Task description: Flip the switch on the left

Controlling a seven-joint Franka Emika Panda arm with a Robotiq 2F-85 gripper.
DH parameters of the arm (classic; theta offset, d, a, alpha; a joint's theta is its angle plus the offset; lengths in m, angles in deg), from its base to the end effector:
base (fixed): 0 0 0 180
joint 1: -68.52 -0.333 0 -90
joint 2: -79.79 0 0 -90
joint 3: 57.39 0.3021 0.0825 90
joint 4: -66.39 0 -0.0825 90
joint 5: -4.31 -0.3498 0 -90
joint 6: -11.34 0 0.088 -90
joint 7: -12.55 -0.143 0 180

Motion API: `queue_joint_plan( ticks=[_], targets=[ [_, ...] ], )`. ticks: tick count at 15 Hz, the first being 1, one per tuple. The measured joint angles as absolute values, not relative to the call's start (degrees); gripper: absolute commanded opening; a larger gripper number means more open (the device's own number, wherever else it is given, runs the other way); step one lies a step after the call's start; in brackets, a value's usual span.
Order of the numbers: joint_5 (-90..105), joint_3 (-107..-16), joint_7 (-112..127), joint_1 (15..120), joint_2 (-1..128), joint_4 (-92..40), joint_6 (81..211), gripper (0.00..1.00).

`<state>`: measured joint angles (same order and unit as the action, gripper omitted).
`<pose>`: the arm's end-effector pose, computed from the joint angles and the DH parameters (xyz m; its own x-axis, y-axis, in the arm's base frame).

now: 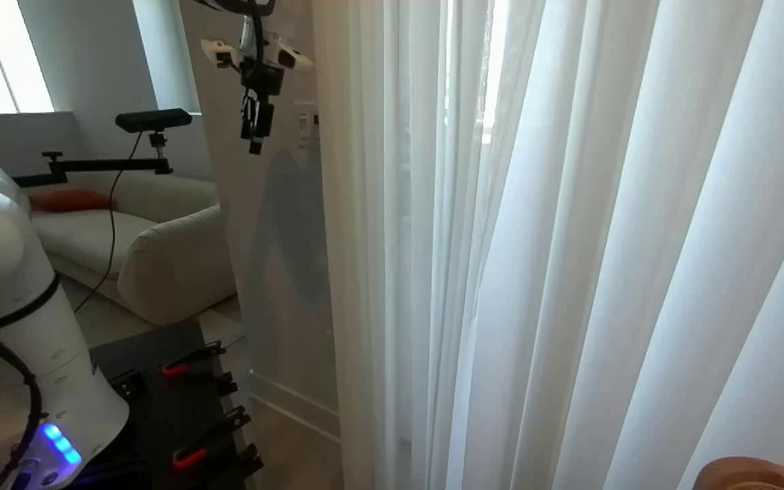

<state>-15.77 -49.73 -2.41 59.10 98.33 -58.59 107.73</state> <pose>0.3735 0.1657 0.4742 0.9681 -0.0128 -0.2503 -0.0729 -0.9699 -0.2322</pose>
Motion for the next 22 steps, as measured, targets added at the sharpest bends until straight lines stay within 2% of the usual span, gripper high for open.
queue_joint_plan(
  ticks=[10,22],
  targets=[
    [-15.7,-49.2,-2.0,59.1,98.4,-59.2,109.7,1.00],
    [-11.7,-39.7,-1.3,55.5,102.7,-69.6,142.1,1.00]
  ],
)
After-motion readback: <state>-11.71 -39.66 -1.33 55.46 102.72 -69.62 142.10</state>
